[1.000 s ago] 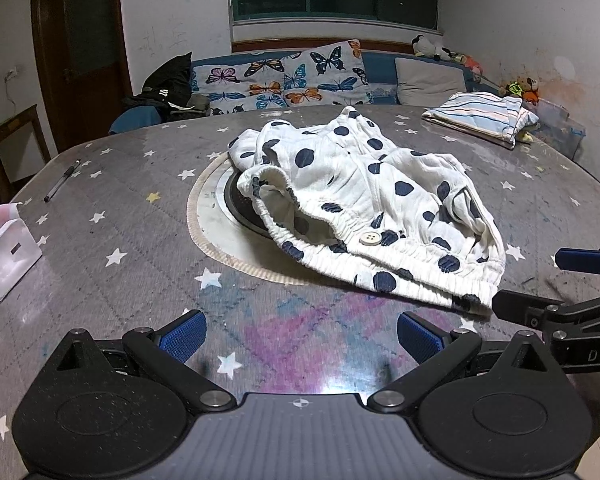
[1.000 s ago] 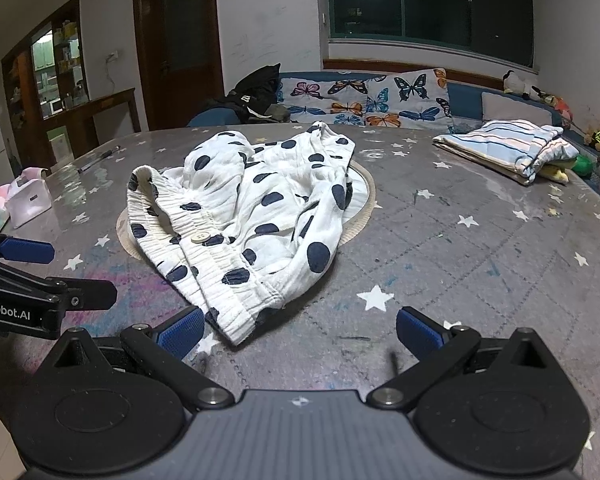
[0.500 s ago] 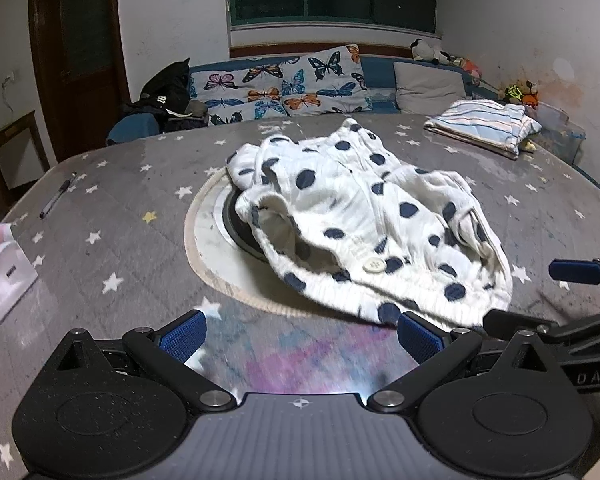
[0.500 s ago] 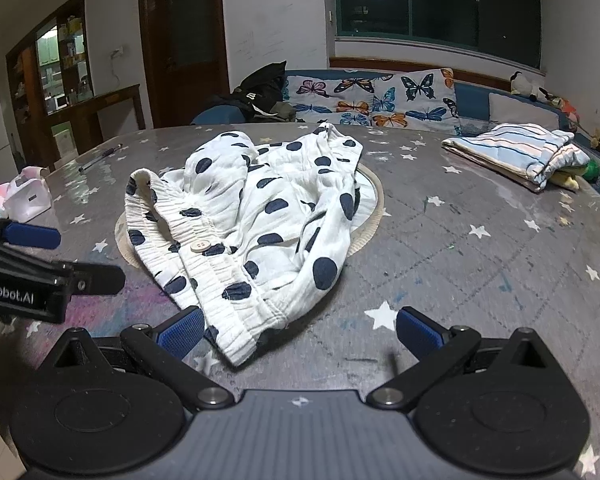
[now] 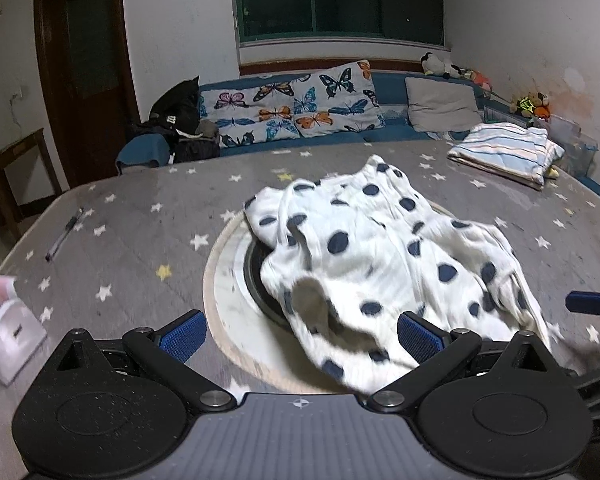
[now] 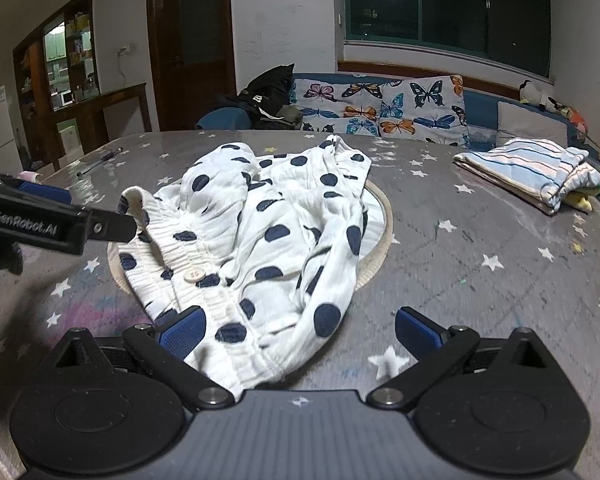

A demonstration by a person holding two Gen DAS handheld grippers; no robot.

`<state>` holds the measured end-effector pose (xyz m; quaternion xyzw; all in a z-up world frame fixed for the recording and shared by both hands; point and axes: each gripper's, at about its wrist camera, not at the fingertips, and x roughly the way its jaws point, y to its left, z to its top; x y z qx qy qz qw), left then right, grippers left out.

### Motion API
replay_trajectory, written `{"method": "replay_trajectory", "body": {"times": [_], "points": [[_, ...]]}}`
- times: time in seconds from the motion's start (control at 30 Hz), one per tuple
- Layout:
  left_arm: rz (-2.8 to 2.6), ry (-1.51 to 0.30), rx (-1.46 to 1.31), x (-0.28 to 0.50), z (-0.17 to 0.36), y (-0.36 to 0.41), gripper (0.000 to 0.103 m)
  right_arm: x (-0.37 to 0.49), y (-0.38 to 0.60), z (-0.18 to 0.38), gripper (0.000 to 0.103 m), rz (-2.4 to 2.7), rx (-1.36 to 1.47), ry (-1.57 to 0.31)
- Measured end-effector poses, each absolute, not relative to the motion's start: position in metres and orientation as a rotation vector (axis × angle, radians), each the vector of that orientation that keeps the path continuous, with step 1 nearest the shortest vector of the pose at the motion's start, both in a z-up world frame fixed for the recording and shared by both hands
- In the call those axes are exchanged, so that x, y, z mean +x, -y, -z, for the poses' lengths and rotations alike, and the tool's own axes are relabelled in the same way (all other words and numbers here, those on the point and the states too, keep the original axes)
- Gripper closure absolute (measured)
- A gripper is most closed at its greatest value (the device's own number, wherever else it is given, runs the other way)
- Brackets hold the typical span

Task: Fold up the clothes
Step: 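Grasp the trouser waistband with the left gripper while the right gripper grasps it too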

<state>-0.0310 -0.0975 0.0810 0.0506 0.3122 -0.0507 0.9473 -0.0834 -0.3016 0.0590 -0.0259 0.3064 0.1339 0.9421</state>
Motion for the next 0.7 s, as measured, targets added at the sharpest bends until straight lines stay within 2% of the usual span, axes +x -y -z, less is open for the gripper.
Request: {"method": "replay_trajectory", "body": {"times": [0.27, 0.43, 0.53, 0.63, 0.7], "points": [[0.107, -0.674, 0.079, 0.011, -0.076, 0.09, 0.001, -0.058, 0.307, -0.061, 0.01, -0.277, -0.031, -0.644], [0.124, -0.748, 0.001, 0.034, -0.064, 0.075, 0.009, -0.049, 0.313, -0.055, 0.018, -0.29, 0.002, -0.677], [0.128, -0.775, -0.018, 0.041, -0.059, 0.069, 0.017, -0.048, 0.318, -0.052, 0.023, -0.295, 0.035, -0.697], [0.162, -0.804, -0.044, 0.046, -0.055, 0.064, 0.033, -0.048, 0.323, -0.05, 0.032, -0.305, 0.06, -0.712], [0.191, -0.824, -0.068, 0.048, -0.053, 0.062, 0.053, -0.048, 0.324, -0.05, 0.037, -0.308, 0.074, -0.72]]}}
